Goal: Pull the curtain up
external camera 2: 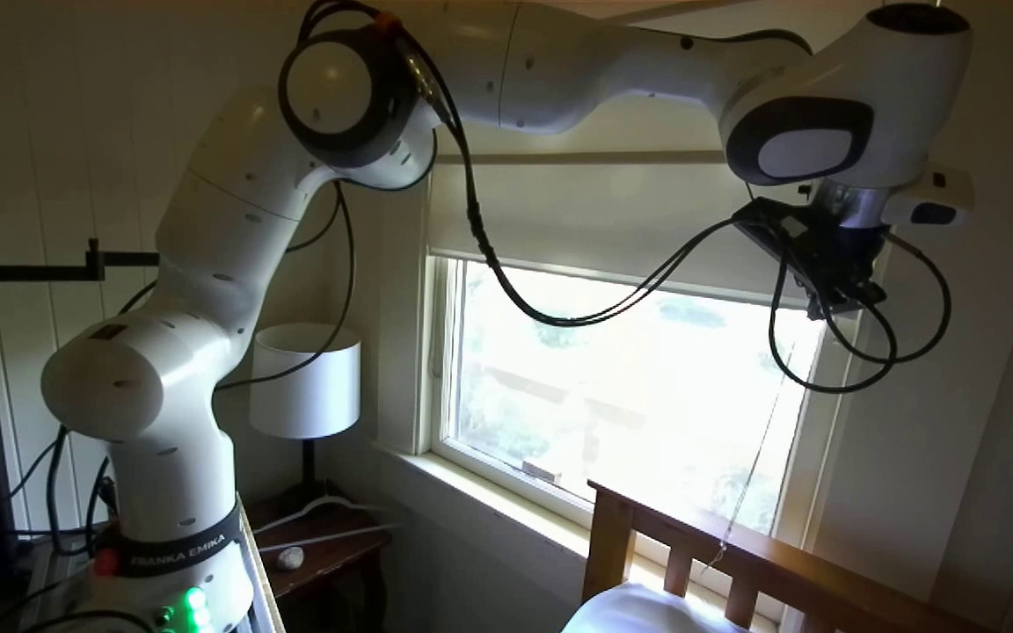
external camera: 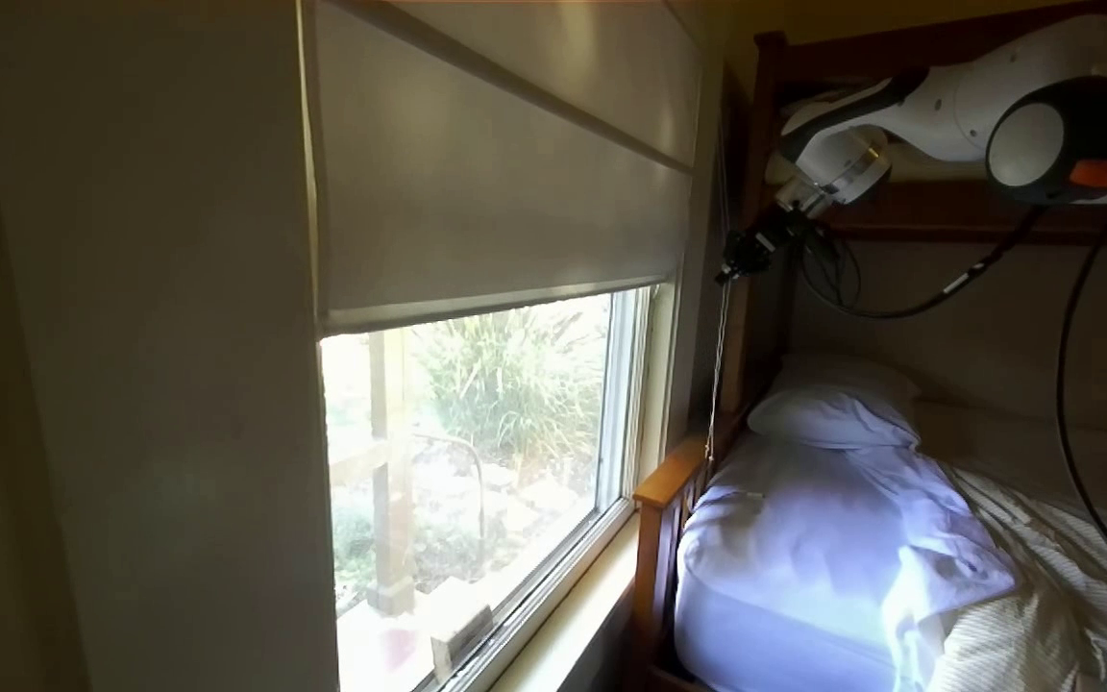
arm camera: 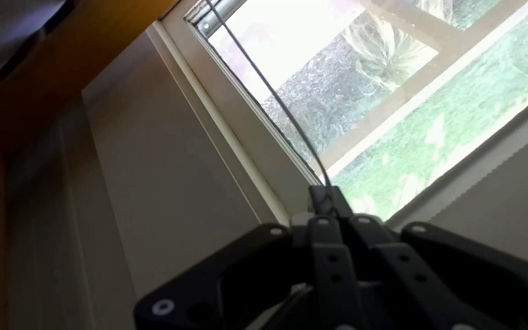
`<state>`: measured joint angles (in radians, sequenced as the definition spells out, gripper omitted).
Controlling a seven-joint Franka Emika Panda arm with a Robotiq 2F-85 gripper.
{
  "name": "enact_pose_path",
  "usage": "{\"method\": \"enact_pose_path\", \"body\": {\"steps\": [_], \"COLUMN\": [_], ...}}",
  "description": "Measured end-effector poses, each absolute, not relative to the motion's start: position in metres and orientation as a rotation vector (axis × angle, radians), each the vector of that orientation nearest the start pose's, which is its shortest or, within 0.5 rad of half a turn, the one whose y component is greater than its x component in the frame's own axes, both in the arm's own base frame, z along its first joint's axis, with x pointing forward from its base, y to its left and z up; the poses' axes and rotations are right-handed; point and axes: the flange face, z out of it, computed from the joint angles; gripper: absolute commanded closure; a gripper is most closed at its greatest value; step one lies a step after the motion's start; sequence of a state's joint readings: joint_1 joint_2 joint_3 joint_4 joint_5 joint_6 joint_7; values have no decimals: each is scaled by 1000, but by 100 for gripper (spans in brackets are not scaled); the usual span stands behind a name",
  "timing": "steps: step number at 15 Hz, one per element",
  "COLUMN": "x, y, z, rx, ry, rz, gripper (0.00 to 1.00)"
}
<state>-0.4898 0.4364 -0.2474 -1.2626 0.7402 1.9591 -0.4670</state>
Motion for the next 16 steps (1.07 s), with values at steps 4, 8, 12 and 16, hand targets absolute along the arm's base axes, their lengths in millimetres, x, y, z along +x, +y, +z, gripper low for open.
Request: {"method": "enact_pose_path", "body": {"steps": [4, 8, 12, 16], "x": [579, 576, 573, 574], "y": [-419, -418, -419, -418], "z": [556, 552, 550, 555], "rx": [-2586, -2524, -2478, -2467], "ry": [598, 597, 597, 592], "rz": [-774, -746, -728, -748], "gripper": [100, 98, 98, 100]}}
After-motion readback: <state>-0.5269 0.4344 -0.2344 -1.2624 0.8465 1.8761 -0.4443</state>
